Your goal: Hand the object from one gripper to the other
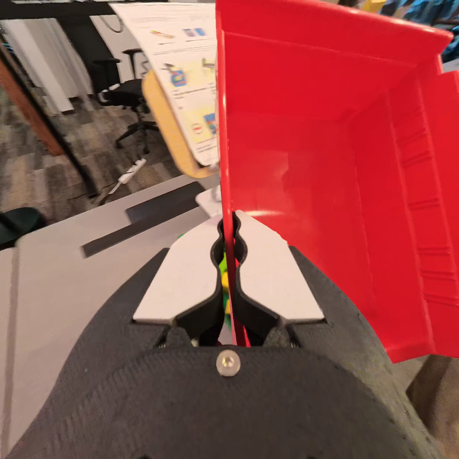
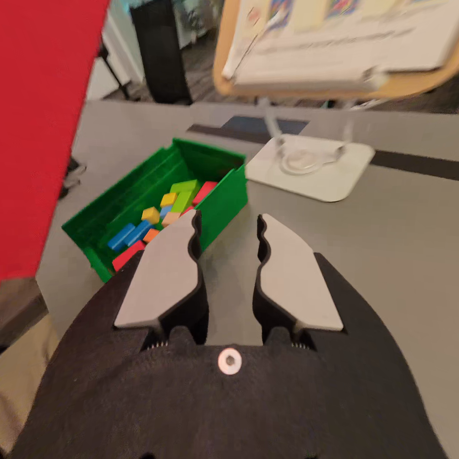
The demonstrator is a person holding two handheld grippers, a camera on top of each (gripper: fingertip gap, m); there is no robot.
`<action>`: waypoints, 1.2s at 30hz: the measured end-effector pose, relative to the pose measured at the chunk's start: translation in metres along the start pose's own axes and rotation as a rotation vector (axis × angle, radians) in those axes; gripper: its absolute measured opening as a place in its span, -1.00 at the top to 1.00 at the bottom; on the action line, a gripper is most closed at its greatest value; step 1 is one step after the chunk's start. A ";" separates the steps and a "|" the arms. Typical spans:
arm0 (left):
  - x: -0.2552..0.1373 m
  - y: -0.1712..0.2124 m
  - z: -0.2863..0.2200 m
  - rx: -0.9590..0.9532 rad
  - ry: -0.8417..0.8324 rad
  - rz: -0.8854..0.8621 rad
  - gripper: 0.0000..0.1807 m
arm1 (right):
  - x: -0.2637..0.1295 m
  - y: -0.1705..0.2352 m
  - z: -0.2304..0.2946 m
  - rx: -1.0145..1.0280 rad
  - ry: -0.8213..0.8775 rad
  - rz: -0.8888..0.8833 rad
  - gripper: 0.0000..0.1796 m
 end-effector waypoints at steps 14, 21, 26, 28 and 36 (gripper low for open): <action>0.244 -0.042 -0.190 -0.046 0.309 0.212 0.97 | -0.232 -0.011 -0.123 0.164 0.459 -0.328 0.47; 0.315 0.002 -0.231 -0.190 0.314 0.355 0.97 | -0.189 0.023 -0.142 0.192 0.321 -0.027 0.35; 0.334 0.035 -0.244 -0.237 0.318 0.461 0.91 | -0.145 0.053 -0.152 0.201 0.280 0.187 0.29; 0.337 0.047 -0.246 -0.231 0.295 0.490 0.90 | -0.130 0.063 -0.155 0.190 0.291 0.247 0.34; 0.323 0.065 -0.252 -0.368 0.395 0.483 0.80 | -0.100 0.070 -0.154 0.054 0.404 0.304 0.56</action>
Point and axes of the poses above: each gripper's, where its closed fingertips meet, x out along the fingers, y out of its underside, z = x × y across the jaws, the point moved 9 cm from there along -x, back along the fingers, and after that the axes turned 8 degrees about z, right-handed, at the moved point
